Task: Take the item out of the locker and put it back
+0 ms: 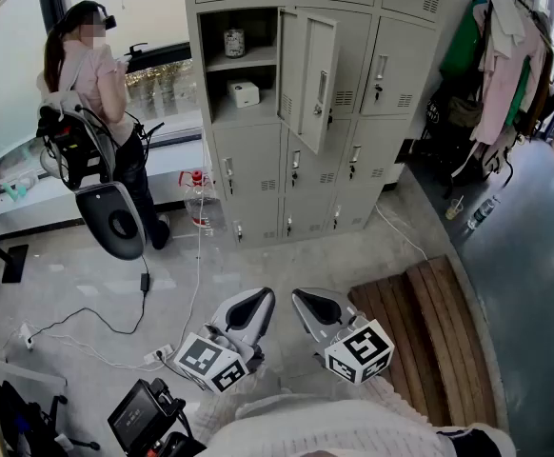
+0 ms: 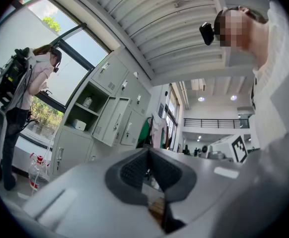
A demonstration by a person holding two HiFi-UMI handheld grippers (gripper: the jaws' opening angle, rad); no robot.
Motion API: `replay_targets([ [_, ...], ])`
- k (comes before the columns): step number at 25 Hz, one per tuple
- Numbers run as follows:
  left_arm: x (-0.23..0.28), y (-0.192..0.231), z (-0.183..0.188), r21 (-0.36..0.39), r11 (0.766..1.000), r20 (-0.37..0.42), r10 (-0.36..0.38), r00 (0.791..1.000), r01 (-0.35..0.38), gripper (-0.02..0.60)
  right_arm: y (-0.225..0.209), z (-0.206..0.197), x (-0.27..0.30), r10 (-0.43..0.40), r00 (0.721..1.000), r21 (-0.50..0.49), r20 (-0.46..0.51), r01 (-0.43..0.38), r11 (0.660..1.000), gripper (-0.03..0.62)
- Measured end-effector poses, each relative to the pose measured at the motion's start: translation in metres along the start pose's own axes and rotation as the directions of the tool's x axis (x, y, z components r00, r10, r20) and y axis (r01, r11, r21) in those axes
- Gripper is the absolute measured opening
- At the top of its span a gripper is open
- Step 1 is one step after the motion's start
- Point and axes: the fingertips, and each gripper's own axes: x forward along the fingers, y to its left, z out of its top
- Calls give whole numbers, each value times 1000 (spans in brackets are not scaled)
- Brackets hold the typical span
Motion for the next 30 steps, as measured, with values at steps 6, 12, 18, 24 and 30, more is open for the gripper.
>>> replay_targets([
  [6,30,42,4,-2,1000,7,5,1000,-5,8,-33,-4,34,-9,1000,15,-11,9,1000,-2],
  [12,70,107,21,20,999,-4,-28,1000,28,8,-79,15,105,-41,999,7,15,41,999,-2],
  [18,117,187,65,64,996,-5,-67,998,67,8,-118,58,189,-71,995,-18,68,73,997,-2],
  [24,154,256,86,71,992,-22,-105,994,106,8,-153,72,262,-93,993,3,74,93,996,-2],
  [30,184,290,89,58,987,-42,-148,988,150,8,-173,64,302,-109,994,-10,19,109,994,-1],
])
